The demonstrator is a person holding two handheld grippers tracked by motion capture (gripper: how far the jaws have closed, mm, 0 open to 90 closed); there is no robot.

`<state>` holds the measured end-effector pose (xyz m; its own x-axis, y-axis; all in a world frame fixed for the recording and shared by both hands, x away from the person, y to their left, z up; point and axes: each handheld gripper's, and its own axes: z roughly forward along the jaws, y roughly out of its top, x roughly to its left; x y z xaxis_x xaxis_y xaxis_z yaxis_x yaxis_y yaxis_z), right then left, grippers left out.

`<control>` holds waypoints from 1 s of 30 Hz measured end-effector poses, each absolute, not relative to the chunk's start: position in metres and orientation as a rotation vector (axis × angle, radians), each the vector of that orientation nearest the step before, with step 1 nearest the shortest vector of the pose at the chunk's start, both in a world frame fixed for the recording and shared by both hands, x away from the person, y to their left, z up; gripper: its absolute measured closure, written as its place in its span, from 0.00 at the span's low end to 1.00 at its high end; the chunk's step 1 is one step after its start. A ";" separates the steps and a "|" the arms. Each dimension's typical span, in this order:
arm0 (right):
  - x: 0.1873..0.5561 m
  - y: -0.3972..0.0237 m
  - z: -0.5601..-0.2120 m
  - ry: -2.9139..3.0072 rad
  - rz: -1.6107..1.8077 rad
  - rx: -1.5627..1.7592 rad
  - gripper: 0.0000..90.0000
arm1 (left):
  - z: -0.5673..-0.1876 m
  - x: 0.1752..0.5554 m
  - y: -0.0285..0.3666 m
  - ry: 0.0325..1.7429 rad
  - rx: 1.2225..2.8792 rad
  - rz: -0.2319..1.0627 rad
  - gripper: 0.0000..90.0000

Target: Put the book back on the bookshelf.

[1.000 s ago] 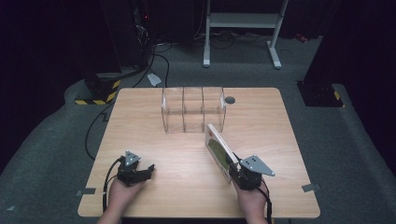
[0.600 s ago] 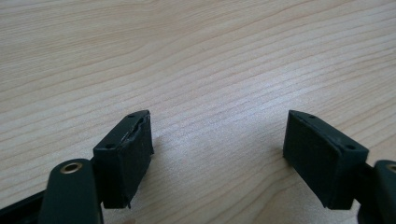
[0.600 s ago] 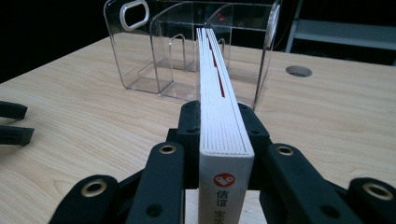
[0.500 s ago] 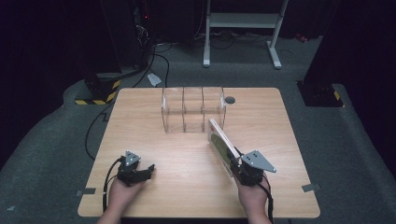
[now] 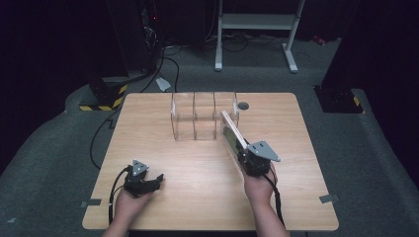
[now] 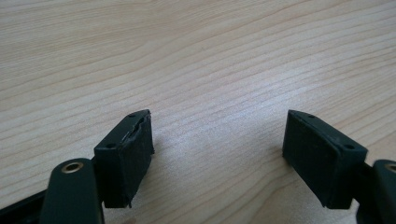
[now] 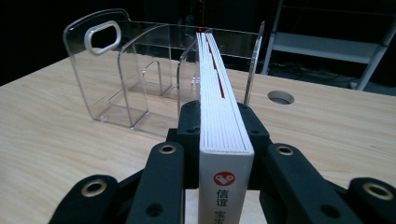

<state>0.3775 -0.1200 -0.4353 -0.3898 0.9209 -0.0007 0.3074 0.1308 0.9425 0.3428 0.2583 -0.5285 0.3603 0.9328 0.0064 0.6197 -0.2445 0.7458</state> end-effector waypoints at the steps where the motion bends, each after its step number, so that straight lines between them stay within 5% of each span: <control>1: 0.381 -0.119 -0.435 1.786 1.264 1.188 0.84 | -0.529 0.343 0.258 1.343 1.965 0.610 0.27; 30: 0.451 -0.083 -0.432 1.714 1.178 1.227 0.84 | -0.528 0.343 0.258 1.340 1.965 0.606 0.28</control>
